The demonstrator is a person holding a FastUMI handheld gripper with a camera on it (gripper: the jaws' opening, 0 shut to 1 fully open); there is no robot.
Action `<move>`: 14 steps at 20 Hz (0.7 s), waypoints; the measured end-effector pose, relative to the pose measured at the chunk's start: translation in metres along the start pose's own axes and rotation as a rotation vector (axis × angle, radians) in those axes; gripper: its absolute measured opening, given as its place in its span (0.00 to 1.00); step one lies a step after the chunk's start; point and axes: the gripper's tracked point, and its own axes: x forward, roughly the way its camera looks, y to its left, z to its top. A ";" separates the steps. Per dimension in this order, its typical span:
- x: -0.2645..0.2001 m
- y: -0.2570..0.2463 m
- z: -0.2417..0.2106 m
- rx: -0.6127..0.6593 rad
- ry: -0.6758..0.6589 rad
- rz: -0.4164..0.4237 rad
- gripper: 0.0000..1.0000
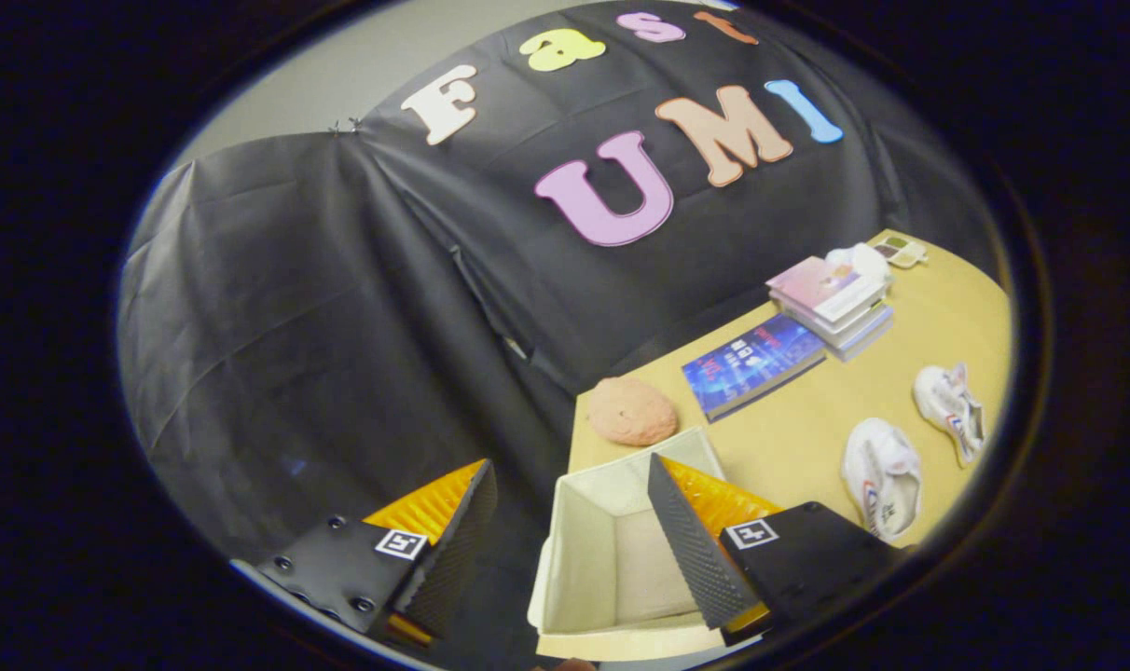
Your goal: Open the storage box then place both shoes into the box .Put the left shoe in first, then the right shoe, with the right side of both shoes facing outward in a uniform manner.
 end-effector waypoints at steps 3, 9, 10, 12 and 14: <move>-0.004 -0.041 0.011 -0.030 0.013 -0.090 1.00; -0.025 -0.142 0.006 -0.122 0.092 -0.323 1.00; -0.030 -0.163 0.001 -0.152 0.121 -0.369 1.00; -0.041 -0.202 -0.014 -0.216 0.192 -0.454 1.00; -0.052 -0.238 -0.032 -0.272 0.277 -0.530 1.00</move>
